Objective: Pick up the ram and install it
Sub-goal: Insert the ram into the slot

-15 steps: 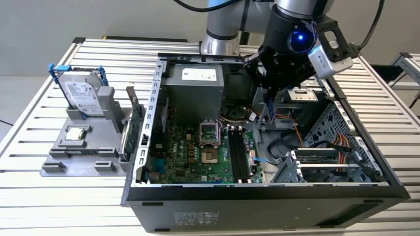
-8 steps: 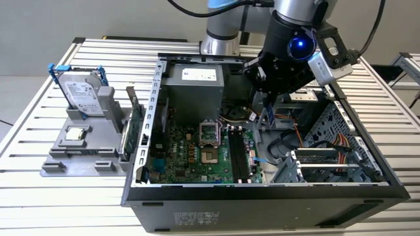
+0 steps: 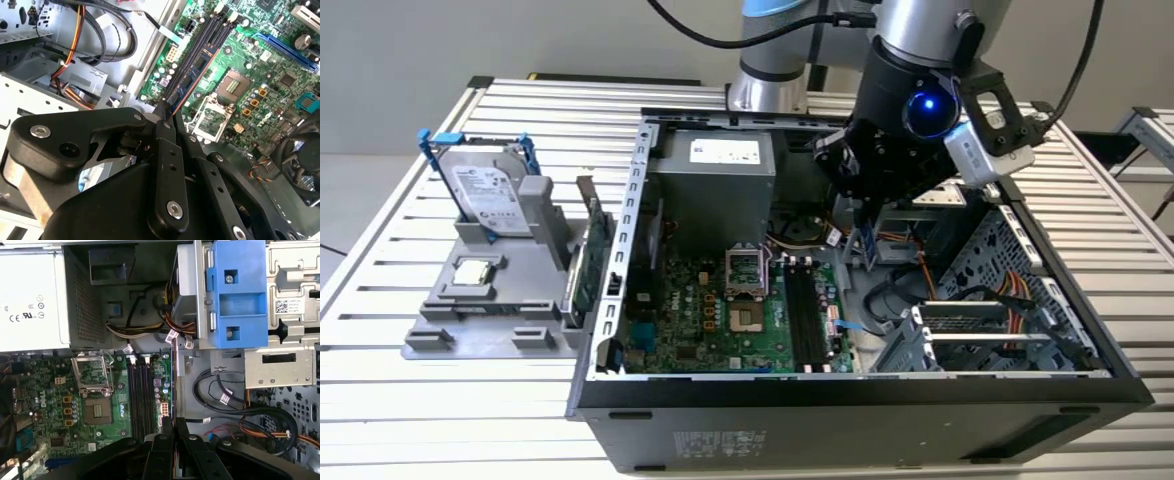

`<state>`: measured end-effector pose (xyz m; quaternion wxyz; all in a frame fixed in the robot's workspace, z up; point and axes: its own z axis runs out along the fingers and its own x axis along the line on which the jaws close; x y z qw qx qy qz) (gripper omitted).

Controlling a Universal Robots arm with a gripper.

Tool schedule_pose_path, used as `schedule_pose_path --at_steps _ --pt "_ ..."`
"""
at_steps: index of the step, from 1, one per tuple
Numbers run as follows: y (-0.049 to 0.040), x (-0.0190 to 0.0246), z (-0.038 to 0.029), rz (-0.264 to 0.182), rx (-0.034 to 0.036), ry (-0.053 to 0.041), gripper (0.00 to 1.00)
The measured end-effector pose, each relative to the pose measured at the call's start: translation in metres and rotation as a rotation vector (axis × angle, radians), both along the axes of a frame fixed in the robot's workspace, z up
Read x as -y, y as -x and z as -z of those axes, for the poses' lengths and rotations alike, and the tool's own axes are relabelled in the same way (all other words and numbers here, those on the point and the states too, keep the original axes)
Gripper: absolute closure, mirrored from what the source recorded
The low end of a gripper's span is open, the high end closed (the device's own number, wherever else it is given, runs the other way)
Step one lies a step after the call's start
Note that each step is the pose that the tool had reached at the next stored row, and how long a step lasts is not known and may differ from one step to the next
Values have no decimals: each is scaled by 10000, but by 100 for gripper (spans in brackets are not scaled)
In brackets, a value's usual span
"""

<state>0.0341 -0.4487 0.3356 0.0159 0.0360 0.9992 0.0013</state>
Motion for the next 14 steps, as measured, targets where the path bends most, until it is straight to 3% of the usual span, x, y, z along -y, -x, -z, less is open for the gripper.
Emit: schedule_pose_path --at_steps 14 --pt "7 119 125 -89 0 0 100"
